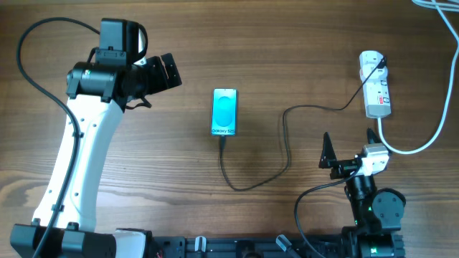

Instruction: Plug charger to phone and switch on socket

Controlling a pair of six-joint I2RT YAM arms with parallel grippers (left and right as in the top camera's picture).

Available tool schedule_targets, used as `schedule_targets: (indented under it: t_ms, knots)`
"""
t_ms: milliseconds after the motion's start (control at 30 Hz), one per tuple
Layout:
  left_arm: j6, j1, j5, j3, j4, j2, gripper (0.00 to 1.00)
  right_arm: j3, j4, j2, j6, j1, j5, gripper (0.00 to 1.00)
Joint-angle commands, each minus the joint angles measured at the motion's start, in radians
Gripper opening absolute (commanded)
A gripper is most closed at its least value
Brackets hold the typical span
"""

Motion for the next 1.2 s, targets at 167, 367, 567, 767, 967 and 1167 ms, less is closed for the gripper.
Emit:
schedule_targets:
  t_ms: [167,367,567,767,967,1167]
  knots:
    - [-0.007,-0.003,-0.018,0.002,0.002,0.000,1.00,-0.002,0.004,-0.011,-0.017,0.005,0.013,1.00]
    - [-0.005,-0.016,-0.018,0.002,0.003,0.002,1.00,-0.002,0.004,-0.011,-0.017,0.005,0.013,1.00]
    - [-0.005,-0.018,-0.018,0.002,0.003,0.001,1.00,-0.002,0.004,-0.011,-0.017,0.005,0.013,1.00]
    - [-0.005,-0.015,-0.018,0.002,-0.001,0.001,1.00,-0.002,0.004,-0.011,-0.017,0.005,0.013,1.00]
    - [-0.005,-0.018,-0.014,0.002,-0.011,0.001,1.00,-0.002,0.004,-0.011,-0.017,0.005,0.013,1.00]
    - [-0.005,-0.017,-0.014,0.002,-0.012,0.001,1.00,-0.002,0.004,-0.011,-0.017,0.005,0.013,1.00]
